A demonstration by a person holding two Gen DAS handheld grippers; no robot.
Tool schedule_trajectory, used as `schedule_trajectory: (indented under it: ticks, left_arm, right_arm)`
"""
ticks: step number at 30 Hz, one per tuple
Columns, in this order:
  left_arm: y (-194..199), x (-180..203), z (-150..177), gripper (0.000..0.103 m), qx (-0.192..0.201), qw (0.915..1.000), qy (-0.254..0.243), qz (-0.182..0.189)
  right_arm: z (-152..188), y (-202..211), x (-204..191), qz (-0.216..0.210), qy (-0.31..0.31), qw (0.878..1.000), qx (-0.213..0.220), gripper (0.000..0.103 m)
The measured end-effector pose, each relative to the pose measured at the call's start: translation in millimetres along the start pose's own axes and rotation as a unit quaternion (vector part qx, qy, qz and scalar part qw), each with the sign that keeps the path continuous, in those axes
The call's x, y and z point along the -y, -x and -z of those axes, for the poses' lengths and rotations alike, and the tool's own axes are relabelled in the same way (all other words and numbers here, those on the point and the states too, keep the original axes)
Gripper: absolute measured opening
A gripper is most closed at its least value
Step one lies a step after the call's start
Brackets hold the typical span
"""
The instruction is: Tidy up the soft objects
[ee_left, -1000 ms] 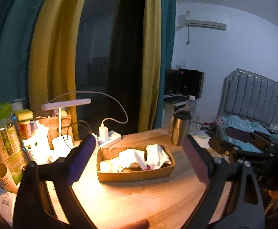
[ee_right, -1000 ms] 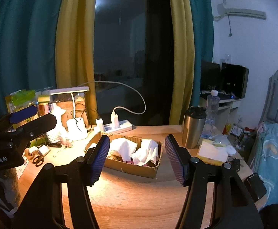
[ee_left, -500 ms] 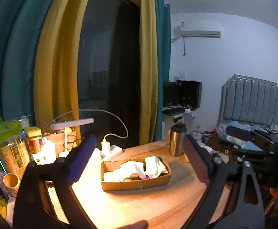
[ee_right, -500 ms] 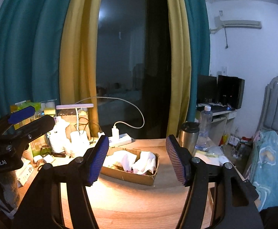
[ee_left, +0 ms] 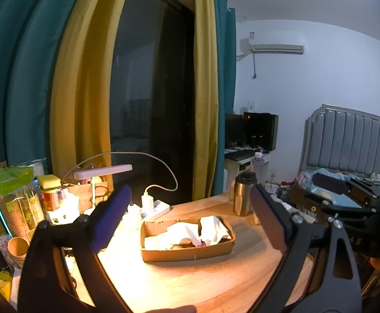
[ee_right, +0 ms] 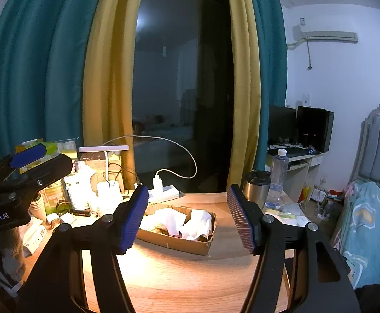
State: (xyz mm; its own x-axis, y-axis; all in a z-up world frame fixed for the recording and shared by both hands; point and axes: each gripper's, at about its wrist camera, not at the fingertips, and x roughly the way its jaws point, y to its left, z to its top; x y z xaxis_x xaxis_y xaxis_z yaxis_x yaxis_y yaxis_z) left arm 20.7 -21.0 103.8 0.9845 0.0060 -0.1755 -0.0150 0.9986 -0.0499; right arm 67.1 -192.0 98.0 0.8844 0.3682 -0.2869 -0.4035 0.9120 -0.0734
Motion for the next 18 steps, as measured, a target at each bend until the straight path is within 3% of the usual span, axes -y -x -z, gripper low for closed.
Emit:
schedule_trajectory:
  ticks: [18]
  left_arm:
    - [1.0,0.8,-0.6,0.093,0.0,1.0,0.0,-0.004]
  right_arm:
    - [0.4,-0.9,-3.1,-0.003,0.0,1.0,-0.002,0.066]
